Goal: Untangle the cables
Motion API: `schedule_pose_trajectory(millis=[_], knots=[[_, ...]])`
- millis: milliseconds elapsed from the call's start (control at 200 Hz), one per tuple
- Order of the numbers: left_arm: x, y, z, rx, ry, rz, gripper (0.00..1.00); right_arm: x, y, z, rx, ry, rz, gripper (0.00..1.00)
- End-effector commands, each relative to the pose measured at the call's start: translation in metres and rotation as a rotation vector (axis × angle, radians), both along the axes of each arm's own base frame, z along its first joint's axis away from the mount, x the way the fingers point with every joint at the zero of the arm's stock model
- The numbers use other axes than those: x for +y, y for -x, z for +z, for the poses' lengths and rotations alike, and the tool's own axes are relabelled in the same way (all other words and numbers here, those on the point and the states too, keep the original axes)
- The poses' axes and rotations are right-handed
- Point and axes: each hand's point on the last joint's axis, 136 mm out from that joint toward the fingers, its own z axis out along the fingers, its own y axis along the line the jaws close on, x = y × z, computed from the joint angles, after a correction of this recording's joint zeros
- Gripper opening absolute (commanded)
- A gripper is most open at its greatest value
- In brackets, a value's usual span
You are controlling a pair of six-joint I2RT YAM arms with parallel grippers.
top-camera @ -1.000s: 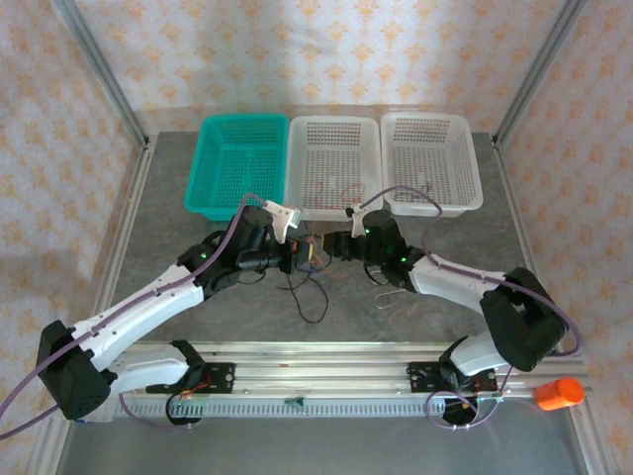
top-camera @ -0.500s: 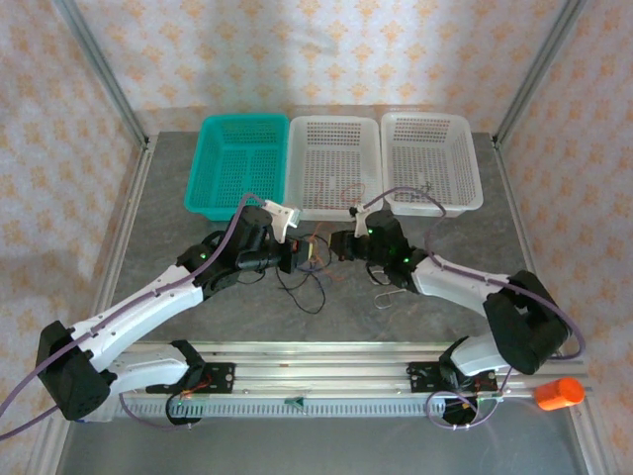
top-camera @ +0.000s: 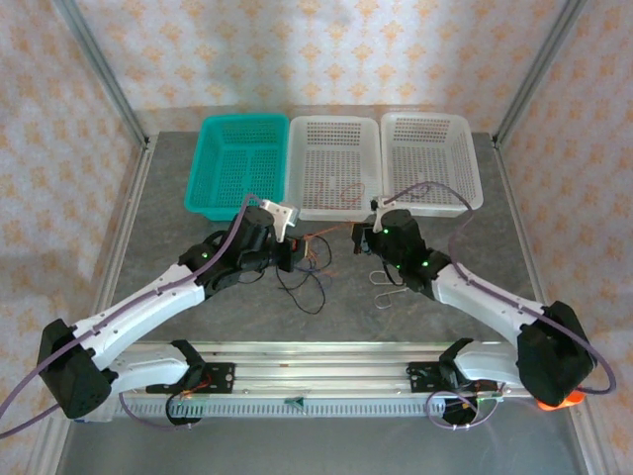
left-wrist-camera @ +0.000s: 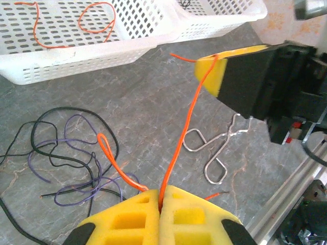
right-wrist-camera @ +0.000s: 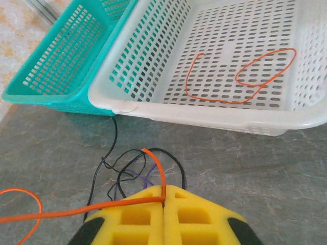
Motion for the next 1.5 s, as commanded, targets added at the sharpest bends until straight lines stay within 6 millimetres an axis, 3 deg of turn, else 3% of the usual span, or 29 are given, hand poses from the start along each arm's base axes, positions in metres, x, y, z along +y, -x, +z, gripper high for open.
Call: schedule_pose_trajectory(millis=[0,170,395,541,716,851,1006,1191,1337,1367,1497], knots=[[0.006,-0.009,0.008,-0.024,-0.016,0.032,0.0,-0.006,0.003,0.023,-0.068,0.035,0.025,0.21],[0.004,-0.015,0.021,-0.057,0.021,0.051,0.0,0.014,0.027,0.039,-0.085,0.024,0.23,0.45],[0.003,-0.026,0.041,-0.113,0.06,0.076,0.0,0.048,0.071,0.034,0.01,-0.06,0.544,0.56],[0.002,-0.033,0.045,-0.125,0.054,0.087,0.0,0.049,0.076,0.031,0.016,-0.072,0.563,0.67],[-0.003,-0.037,0.049,-0.131,0.069,0.077,0.0,0.05,0.071,0.015,0.065,-0.05,0.539,0.69],[-0.006,-0.038,0.05,-0.129,0.074,0.068,0.0,0.049,0.059,0.002,0.083,-0.027,0.474,0.62],[-0.007,-0.037,0.049,-0.126,0.075,0.064,0.0,0.046,0.047,0.005,0.057,-0.024,0.409,0.45],[-0.002,-0.038,0.05,-0.134,0.068,0.081,0.0,0.044,0.046,0.002,0.062,-0.015,0.395,0.21],[0.005,-0.042,0.053,-0.147,0.066,0.116,0.0,0.025,0.035,-0.005,0.058,0.051,0.274,0.0],[0.008,-0.043,0.053,-0.149,0.064,0.128,0.0,0.019,0.033,0.004,0.027,0.051,0.241,0.0],[0.023,-0.048,0.052,-0.148,0.055,0.187,0.0,-0.01,0.02,0.005,0.009,0.102,0.075,0.0]])
